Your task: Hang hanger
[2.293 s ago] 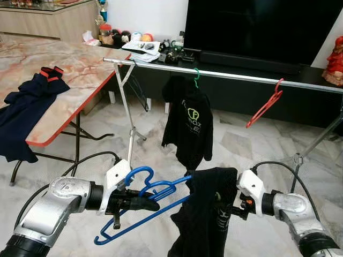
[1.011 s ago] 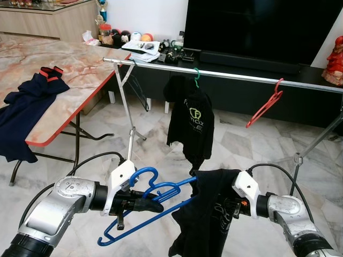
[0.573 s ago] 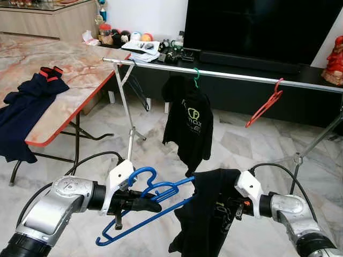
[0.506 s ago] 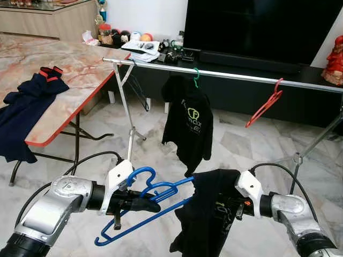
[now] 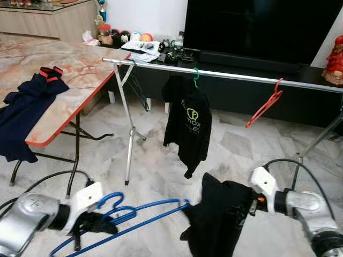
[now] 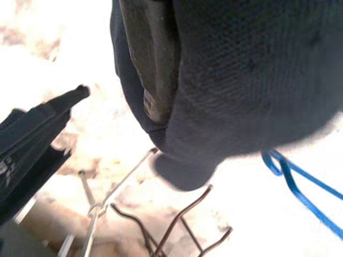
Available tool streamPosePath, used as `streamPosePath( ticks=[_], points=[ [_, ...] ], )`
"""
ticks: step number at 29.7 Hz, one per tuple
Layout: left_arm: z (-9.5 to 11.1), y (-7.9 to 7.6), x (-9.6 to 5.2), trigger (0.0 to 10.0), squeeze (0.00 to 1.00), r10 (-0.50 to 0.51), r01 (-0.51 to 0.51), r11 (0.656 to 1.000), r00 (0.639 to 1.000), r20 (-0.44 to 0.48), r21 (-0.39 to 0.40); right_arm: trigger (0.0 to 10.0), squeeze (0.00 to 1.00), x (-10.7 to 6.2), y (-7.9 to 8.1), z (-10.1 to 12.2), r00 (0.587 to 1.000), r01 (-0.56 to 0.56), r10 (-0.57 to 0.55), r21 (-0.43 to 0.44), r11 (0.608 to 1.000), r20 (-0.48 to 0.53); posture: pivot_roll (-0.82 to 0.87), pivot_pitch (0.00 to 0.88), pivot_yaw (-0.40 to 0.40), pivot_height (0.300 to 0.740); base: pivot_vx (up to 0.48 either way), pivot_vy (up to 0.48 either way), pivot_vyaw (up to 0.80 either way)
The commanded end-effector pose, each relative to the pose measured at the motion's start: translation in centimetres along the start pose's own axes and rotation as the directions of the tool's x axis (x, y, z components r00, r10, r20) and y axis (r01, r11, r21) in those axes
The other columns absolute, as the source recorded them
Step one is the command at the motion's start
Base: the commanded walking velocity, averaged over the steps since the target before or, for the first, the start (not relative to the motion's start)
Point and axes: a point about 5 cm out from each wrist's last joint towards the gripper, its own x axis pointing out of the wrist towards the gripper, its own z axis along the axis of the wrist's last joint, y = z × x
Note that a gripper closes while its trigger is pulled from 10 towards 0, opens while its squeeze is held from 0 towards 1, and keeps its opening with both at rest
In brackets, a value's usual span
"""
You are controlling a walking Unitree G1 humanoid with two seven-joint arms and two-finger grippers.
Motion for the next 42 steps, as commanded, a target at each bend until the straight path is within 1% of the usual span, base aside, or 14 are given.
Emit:
streamPosePath(
  ticks=[1,4,5,7,8,12,16,18,20,21,22,23,30,42],
  points=[
    [-0.9,-0.1,0.1,0.0,0.00,0.006,-0.006,1.000,0.999,-0.050,0.005,0.0,0.00,-0.6,-0.5,0.5,0.999,0.033,-0.033,-0.007,0.999,0.032,0.15,0.005,-0.053,0.740,0.000,0.000,0.00],
    [-4.0,0.0,1.2,0.7,0.00,0.152,-0.158,0.986,0.982,-0.112,-0.051,0.0,0.00,-0.8,-0.7,0.6,0.992,0.104,-0.104,0.010,0.995,0.075,0.16,0.000,-0.050,0.740,0.000,0.000,0.00],
    [-5.1,0.2,1.8,10.0,0.00,0.239,-0.248,0.966,0.963,-0.126,-0.069,0.0,0.00,-0.7,-0.7,0.8,0.985,0.136,-0.137,0.020,0.991,0.100,0.16,0.000,-0.051,0.740,0.000,0.000,0.00],
    [-7.9,0.1,3.3,10.0,0.00,0.412,-0.440,0.871,0.896,-0.164,-0.218,0.0,0.00,-0.2,-0.6,0.4,0.953,0.264,-0.274,0.091,0.960,0.130,0.17,0.000,-0.053,0.740,0.000,0.000,0.00],
    [-9.7,-0.8,4.5,10.0,0.00,0.484,-0.526,0.791,0.851,-0.206,-0.312,0.0,0.00,0.2,-0.4,-0.1,0.913,0.360,-0.385,0.178,0.916,0.133,0.17,0.000,-0.050,0.740,0.000,0.000,0.00],
    [-11.4,-1.9,5.4,10.0,0.00,0.524,-0.582,0.725,0.813,-0.254,-0.369,0.0,0.00,0.7,0.1,-0.8,0.867,0.436,-0.480,0.266,0.860,0.130,0.17,0.000,-0.049,0.740,0.000,0.000,0.00],
    [-15.6,-6.0,7.2,10.0,0.00,0.542,-0.702,0.559,0.713,-0.446,-0.442,0.0,0.00,2.1,2.8,-2.6,0.697,0.591,-0.714,0.508,0.627,0.070,0.17,0.000,-0.041,0.740,0.000,0.000,0.00],
    [-16.6,-7.5,7.9,10.0,0.00,0.518,-0.709,0.515,0.705,-0.485,-0.481,0.0,0.00,2.3,4.0,-3.5,0.659,0.652,-0.752,0.482,0.585,0.021,0.16,0.000,-0.038,0.740,0.000,0.000,0.00],
    [-16.9,-8.3,8.2,10.0,0.00,0.501,-0.708,0.504,0.706,-0.500,-0.495,1.2,0.00,2.4,4.6,-3.8,0.641,0.663,-0.767,0.498,0.559,0.008,0.16,0.000,-0.037,0.740,0.000,0.000,0.00],
    [-17.3,-9.3,8.7,10.0,0.00,0.486,-0.713,0.487,0.701,-0.523,-0.504,8.2,0.00,2.4,5.2,-4.0,0.610,0.689,-0.792,0.504,0.521,-0.015,0.15,0.000,-0.036,0.740,0.000,0.000,0.00],
    [-17.3,-9.3,8.7,10.0,0.00,0.486,-0.713,0.487,0.701,-0.523,-0.504,8.2,0.00,2.4,5.2,-4.0,0.610,0.689,-0.792,0.504,0.521,-0.015,0.15,0.000,-0.036,0.740,0.000,0.000,0.00],
    [-17.6,-10.2,9.1,10.0,0.00,0.474,-0.719,0.474,0.695,-0.541,-0.508,10.0,0.00,2.4,5.8,-3.9,0.589,0.700,-0.808,0.512,0.497,-0.021,0.14,0.000,-0.035,0.740,0.000,0.000,0.00],
    [-17.5,-10.8,10.1,10.0,0.00,0.472,-0.729,0.429,0.684,-0.556,-0.533,10.0,0.00,2.6,6.7,-2.8,0.559,0.716,-0.829,0.502,0.485,0.002,0.14,0.000,-0.038,0.740,0.000,0.000,0.00],
    [-16.6,-9.4,10.6,10.0,0.00,0.487,-0.731,0.423,0.682,-0.545,-0.536,10.0,0.00,2.9,6.4,-1.4,0.542,0.733,-0.840,0.476,0.485,0.021,0.15,0.000,-0.027,0.740,0.000,0.323,0.31]
  ],
)
